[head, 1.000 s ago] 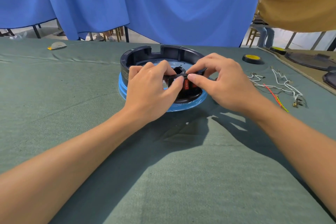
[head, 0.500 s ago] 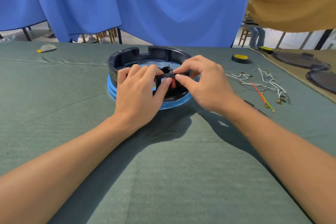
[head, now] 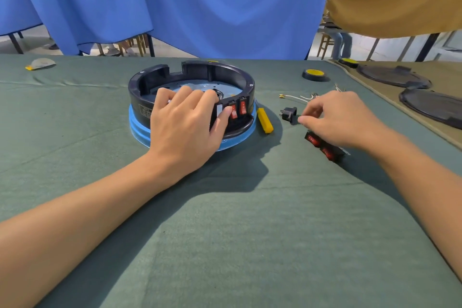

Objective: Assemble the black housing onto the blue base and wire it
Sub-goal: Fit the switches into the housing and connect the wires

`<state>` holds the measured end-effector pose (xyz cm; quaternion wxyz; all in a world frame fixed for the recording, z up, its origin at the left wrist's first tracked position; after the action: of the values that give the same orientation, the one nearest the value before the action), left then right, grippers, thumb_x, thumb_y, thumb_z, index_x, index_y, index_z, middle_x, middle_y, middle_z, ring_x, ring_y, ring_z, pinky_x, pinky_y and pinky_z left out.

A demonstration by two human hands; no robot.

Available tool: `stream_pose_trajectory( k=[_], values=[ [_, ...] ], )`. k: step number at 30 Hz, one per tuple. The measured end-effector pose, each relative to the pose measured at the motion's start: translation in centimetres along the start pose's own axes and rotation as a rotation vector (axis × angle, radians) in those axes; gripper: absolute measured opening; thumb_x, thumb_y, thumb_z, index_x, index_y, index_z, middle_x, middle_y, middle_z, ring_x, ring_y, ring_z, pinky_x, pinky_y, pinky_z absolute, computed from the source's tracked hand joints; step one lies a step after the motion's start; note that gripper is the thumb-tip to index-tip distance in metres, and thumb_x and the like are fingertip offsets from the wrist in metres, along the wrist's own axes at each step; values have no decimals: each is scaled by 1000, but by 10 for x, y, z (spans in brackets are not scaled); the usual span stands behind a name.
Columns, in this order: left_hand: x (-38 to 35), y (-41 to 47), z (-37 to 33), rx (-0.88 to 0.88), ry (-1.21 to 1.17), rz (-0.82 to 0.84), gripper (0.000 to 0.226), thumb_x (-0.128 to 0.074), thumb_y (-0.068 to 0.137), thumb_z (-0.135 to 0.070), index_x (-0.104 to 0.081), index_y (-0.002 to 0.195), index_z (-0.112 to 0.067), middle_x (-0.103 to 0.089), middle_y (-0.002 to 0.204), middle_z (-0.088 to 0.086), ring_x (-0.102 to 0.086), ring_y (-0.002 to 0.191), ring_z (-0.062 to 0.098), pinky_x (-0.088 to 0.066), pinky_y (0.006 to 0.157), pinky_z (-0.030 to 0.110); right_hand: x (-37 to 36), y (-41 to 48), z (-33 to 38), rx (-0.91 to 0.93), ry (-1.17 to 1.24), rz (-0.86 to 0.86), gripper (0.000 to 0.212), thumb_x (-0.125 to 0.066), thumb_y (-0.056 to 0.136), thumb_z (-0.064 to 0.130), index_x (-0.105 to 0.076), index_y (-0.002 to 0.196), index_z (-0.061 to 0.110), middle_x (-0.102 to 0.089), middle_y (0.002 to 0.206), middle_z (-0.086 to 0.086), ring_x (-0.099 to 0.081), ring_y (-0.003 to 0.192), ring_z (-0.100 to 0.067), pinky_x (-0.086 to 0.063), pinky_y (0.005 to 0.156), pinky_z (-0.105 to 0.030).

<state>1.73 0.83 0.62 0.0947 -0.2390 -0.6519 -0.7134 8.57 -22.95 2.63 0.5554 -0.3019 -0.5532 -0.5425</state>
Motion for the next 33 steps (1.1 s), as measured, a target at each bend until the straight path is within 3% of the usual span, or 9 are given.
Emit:
stream_pose_trajectory(
  k=[5, 8, 12, 16, 20, 24, 29, 31, 33],
  values=[
    [3, -5, 2, -13, -54, 33, 34, -53, 98, -35, -67, 92, -5, -67, 76, 6, -59, 74, 30, -32, 80, 38, -7, -6, 5, -21, -135, 123, 21, -58, 88, 49, -69, 93, 32, -69, 103, -5, -61, 99, -30, -53, 87, -45],
    [4, -6, 2, 3, -60, 49, 33, -53, 98, -34, -68, 96, -5, -68, 81, 6, -60, 77, 30, -31, 82, 37, -5, -7, 9, 7, -133, 149, 15, -62, 88, 41, -69, 98, 32, -69, 106, -4, -59, 103, -29, -51, 91, -44],
    [5, -6, 2, 11, -67, 58, 30, -54, 97, -31, -67, 98, -4, -69, 83, 7, -60, 80, 31, -31, 83, 36, -1, -10, 14, 76, -91, 105, 12, -66, 89, 29, -72, 99, 27, -72, 98, 0, -56, 92, -20, -50, 90, -39],
    [7, -7, 3, 13, -70, 79, 28, -56, 95, -28, -68, 103, -4, -70, 87, 6, -61, 84, 31, -32, 84, 37, 5, -15, 33, 185, 156, -82, 13, -63, 89, 16, -75, 94, 21, -74, 89, 2, -66, 84, -15, -47, 83, -26],
    [8, -7, 3, 31, -83, 110, 27, -55, 95, -25, -68, 107, -5, -70, 91, 5, -61, 86, 30, -34, 86, 38, -6, -24, 51, 263, 179, -1, 13, -65, 87, 14, -76, 93, 19, -74, 88, 3, -64, 79, -11, -41, 76, -15],
    [10, -8, 4, 40, -97, 110, 27, -56, 94, -24, -68, 109, -5, -70, 98, 5, -61, 92, 30, -34, 87, 37, -6, -25, 52, 214, 217, 30, 13, -73, 83, 24, -76, 94, 19, -73, 90, 3, -66, 78, -7, -41, 68, -6],
    [10, -8, 7, 86, -119, 125, 27, -58, 92, -28, -68, 106, -7, -70, 102, 3, -61, 97, 29, -31, 89, 35, -1, -28, 59, 160, 332, -41, 14, -73, 83, 32, -79, 85, 20, -74, 88, 3, -65, 83, -10, -47, 83, -28],
    [10, -8, 8, 94, -131, 122, 26, -59, 92, -28, -68, 102, -7, -70, 99, 2, -61, 95, 28, -30, 89, 35, -2, -29, 61, 154, 380, -109, 14, -72, 83, 30, -78, 86, 18, -71, 90, 2, -63, 86, -12, -46, 85, -30],
    [10, -8, 8, 106, -146, 114, 24, -60, 91, -28, -68, 100, -7, -69, 96, 2, -60, 93, 28, -30, 88, 35, -3, -31, 63, 157, 457, -172, 13, -72, 84, 29, -75, 86, 17, -67, 88, 3, -61, 83, -11, -45, 79, -25]
  ],
)
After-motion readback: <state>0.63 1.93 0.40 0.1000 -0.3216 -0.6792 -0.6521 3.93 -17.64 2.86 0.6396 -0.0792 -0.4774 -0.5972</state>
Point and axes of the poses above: each hand's wrist, its own y-axis towards the middle knuckle, its own x-axis out of the back of the hand, z = x × y, the point moved 3 cm from there along y, towards the middle knuckle
